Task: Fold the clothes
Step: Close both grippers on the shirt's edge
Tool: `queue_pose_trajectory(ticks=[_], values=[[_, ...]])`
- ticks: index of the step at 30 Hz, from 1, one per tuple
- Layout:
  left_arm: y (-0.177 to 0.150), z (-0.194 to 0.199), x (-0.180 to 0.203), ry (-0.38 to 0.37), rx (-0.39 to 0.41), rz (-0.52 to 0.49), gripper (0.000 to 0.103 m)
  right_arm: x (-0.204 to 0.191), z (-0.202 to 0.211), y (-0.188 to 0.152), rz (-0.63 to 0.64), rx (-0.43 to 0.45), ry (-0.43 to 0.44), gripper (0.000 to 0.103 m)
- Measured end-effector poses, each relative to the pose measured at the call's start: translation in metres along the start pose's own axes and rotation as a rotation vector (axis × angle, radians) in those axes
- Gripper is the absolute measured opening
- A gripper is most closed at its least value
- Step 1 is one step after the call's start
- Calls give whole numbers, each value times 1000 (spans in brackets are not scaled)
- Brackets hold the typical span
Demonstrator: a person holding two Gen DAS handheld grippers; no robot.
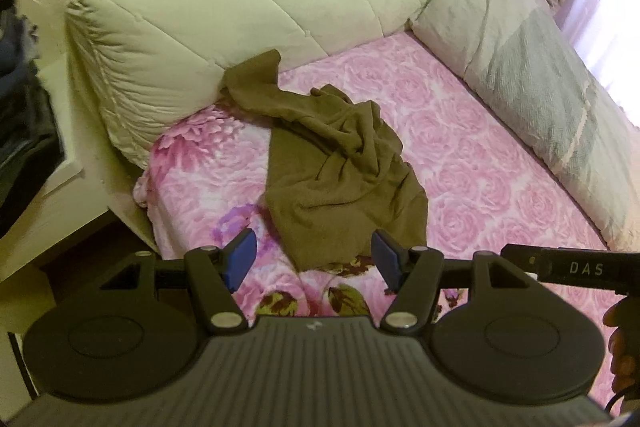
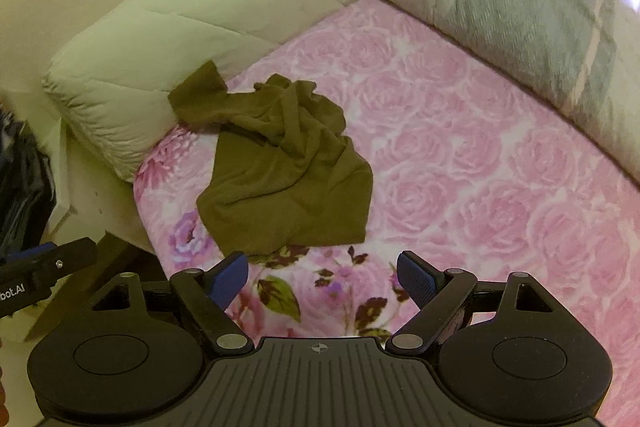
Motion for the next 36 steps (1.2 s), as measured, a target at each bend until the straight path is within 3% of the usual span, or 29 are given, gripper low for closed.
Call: queue_pose_trajectory(ticks=[9, 18, 27, 36], values=[[11, -73, -27, -15, -93, 11, 60, 16, -66, 12, -85, -93, -20, 85], [23, -142, -26, -55, -176, 18, 60, 27, -126, 24, -135, -147, -10, 85], [25, -213, -32, -70, -220, 69, 60, 58, -188, 25, -253, -181, -8, 85], [14, -268, -51, -68, -257, 179, 60, 67, -248, 19, -285, -189, 0, 85]])
Point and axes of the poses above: each gripper's, at about its wrist camera, not at the fingertips, and z roughly against the way its jaws point, x to its right, y to its top, the point moved 1 cm from there along -z, roughly the way its jaws point, and after that the axes turned 3 degrees about x, right-handed, at the moved point
